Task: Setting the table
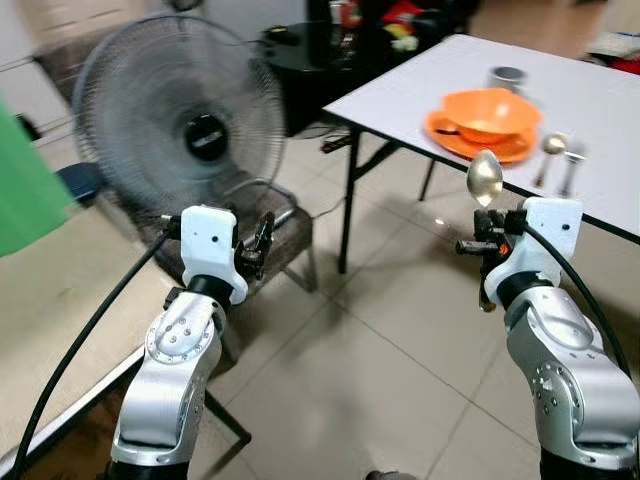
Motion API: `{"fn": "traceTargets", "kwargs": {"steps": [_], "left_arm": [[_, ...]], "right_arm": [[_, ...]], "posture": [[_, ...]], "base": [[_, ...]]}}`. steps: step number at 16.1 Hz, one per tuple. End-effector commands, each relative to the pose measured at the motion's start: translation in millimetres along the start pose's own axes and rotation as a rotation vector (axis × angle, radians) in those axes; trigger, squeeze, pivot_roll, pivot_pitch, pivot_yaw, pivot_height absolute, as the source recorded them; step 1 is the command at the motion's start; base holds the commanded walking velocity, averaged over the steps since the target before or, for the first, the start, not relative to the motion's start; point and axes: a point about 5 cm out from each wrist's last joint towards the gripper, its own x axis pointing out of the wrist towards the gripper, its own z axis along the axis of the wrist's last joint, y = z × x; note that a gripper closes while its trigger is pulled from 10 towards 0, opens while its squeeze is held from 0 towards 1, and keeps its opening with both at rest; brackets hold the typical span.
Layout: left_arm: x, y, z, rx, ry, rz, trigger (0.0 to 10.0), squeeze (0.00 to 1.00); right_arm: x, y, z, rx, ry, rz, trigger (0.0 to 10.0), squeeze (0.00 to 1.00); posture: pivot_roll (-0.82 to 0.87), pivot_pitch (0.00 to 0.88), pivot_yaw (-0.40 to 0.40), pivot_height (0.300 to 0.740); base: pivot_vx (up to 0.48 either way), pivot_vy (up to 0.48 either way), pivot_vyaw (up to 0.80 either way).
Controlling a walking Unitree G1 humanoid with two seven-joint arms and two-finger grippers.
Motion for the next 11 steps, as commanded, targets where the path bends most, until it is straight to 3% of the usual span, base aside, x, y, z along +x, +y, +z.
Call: {"fn": "traceTargets", "kwargs": {"steps": [1, 11], "left_arm": [[2.2, -0.3, -0.9, -0.001, 0.013, -0.009, 10.0, 0.0], [0.6, -1.2, -0.8, 0.001, 0.01, -0.025, 10.0, 0.0]], "right_arm": [[-2.1, -0.2, 7.4, -0.014, -0.024, -0.004, 10.0, 0.0], [0.3, 5.8, 7.7, -0.052, -0.025, 0.033, 10.0, 0.0]], "posture": [[0.0, 0.0, 0.084, 0.74], [0.0, 0.0, 0.074, 0.74]], "base": [[0.0, 0.0, -0.8], [0.0, 0.0, -0.8]]}}
